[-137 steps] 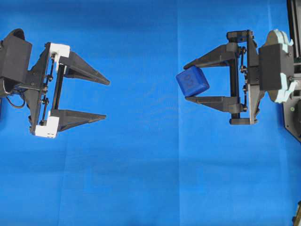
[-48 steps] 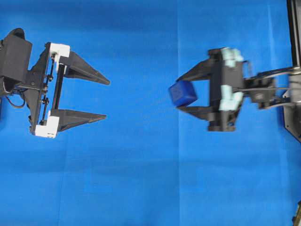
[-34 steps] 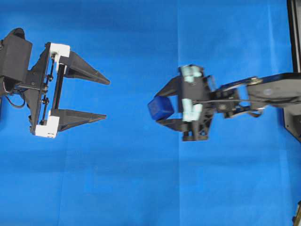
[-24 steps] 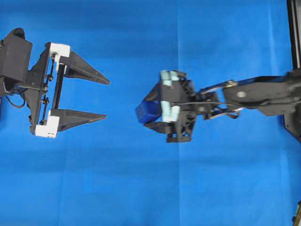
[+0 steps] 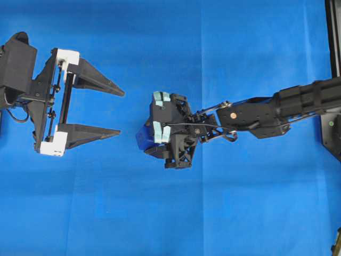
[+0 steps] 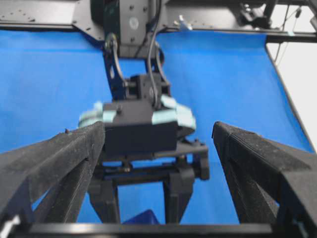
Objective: Handover the blue block to the right arm after grasping it with the left arm, then place it in the designated position.
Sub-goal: 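Rotate the right gripper and lower the cube toward the table center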
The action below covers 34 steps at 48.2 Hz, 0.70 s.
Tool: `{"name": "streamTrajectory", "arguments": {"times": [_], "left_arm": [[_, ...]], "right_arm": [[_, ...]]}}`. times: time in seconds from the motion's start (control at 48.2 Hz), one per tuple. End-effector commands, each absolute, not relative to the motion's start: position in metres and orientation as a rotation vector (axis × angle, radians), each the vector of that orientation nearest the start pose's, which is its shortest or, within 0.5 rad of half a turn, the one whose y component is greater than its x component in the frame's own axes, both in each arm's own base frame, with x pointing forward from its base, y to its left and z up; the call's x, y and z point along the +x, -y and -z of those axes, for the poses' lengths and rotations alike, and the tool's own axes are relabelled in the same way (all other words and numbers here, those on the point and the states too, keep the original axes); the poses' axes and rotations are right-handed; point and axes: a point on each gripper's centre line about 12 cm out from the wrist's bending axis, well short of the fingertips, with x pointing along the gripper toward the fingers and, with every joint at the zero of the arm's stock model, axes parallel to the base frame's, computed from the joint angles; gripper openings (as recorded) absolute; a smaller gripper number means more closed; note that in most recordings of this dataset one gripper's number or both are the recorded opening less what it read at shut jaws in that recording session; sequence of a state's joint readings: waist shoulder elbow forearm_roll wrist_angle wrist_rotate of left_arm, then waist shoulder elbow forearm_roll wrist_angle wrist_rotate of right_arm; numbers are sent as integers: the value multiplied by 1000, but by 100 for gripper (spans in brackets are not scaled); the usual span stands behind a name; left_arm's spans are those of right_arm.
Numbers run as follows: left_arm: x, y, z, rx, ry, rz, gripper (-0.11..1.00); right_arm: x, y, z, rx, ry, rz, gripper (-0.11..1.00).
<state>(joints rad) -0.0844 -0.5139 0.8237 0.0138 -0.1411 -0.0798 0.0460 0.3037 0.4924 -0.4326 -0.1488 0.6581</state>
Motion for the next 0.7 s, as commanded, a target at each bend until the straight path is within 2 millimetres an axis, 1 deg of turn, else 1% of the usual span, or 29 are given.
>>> {"name": "streamTrajectory", "arguments": {"times": [0.0, 0.684], "left_arm": [[308, 26, -319, -62, -136, 80, 89], [308, 26, -319, -62, -135, 80, 89]], "right_arm": [[458, -29, -120, 246, -617, -38, 44], [456, -29, -109, 239, -636, -42, 44]]}}
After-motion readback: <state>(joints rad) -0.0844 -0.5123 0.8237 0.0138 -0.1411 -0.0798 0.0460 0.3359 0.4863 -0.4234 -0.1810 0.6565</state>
